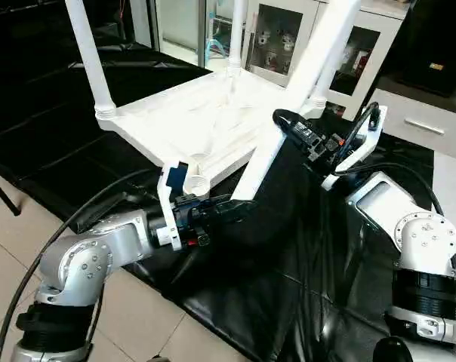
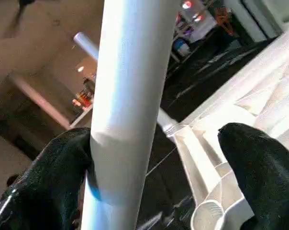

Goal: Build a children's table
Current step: Pick table leg

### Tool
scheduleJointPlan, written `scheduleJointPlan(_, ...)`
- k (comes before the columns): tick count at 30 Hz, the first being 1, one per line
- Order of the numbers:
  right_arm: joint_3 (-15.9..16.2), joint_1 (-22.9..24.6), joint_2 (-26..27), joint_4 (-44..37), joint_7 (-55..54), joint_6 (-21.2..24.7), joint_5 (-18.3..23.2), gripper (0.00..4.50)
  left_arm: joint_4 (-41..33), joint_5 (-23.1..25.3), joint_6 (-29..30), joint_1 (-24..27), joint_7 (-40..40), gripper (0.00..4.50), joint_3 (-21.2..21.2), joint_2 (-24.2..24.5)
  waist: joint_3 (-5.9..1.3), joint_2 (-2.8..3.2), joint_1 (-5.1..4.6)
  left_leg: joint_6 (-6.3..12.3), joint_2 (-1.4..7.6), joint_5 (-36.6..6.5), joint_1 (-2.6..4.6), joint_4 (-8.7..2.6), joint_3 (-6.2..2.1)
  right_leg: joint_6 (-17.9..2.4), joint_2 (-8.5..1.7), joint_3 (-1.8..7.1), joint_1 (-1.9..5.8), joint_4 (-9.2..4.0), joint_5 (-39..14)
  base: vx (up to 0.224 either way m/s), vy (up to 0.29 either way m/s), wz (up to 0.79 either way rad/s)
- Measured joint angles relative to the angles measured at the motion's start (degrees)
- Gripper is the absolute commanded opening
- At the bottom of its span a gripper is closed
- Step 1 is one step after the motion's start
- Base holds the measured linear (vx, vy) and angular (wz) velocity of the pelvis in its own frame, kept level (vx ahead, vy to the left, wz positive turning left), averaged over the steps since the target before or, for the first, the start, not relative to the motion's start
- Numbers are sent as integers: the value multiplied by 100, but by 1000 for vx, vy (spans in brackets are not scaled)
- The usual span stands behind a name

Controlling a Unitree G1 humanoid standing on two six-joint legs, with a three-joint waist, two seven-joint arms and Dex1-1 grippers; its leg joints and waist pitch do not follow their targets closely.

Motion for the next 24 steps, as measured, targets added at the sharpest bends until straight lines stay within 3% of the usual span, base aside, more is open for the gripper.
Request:
scheduleJointPlan(7, -531, -321, 14, 529, -620, -339, 95, 450, -12, 0, -7, 65, -191, 136, -24, 78, 0, 0, 10, -1, 0, 1, 0, 1, 1, 2, 0, 0, 0, 1, 1, 0, 0, 0)
scheduleJointPlan(17, -555, -450, -102, 699, -622, -404, -33, 450, -38, 18, -136, 97, -376, 136, 9, 332, 0, 0, -5, -1, -1, 1, 1, 1, 2, 2, 1, 0, -1, 4, 1, 0, 0, 0)
scheduleJointPlan(18, -554, -450, -100, 699, -621, -405, -30, 418, -37, 32, -151, 97, -396, 136, 26, 344, 0, 0, -2, -1, -1, 1, 1, 2, 2, 1, 1, 0, -1, 3, 2, 0, 0, 0)
scheduleJointPlan(20, -529, -444, -99, 694, -612, -405, -29, 418, -36, 67, -176, 96, -419, 136, 74, 376, 0, 0, 5, -1, -1, 1, 1, 2, 2, 1, 1, 0, -1, 4, 2, 0, 0, 0)
scheduleJointPlan(24, -503, -400, -97, 685, -584, -416, -55, 373, -20, 120, -284, 96, -433, 136, 106, 434, 0, 0, 5, -1, -1, 1, 0, 4, 2, 1, 0, 1, 0, 4, 2, 0, 0, 0)
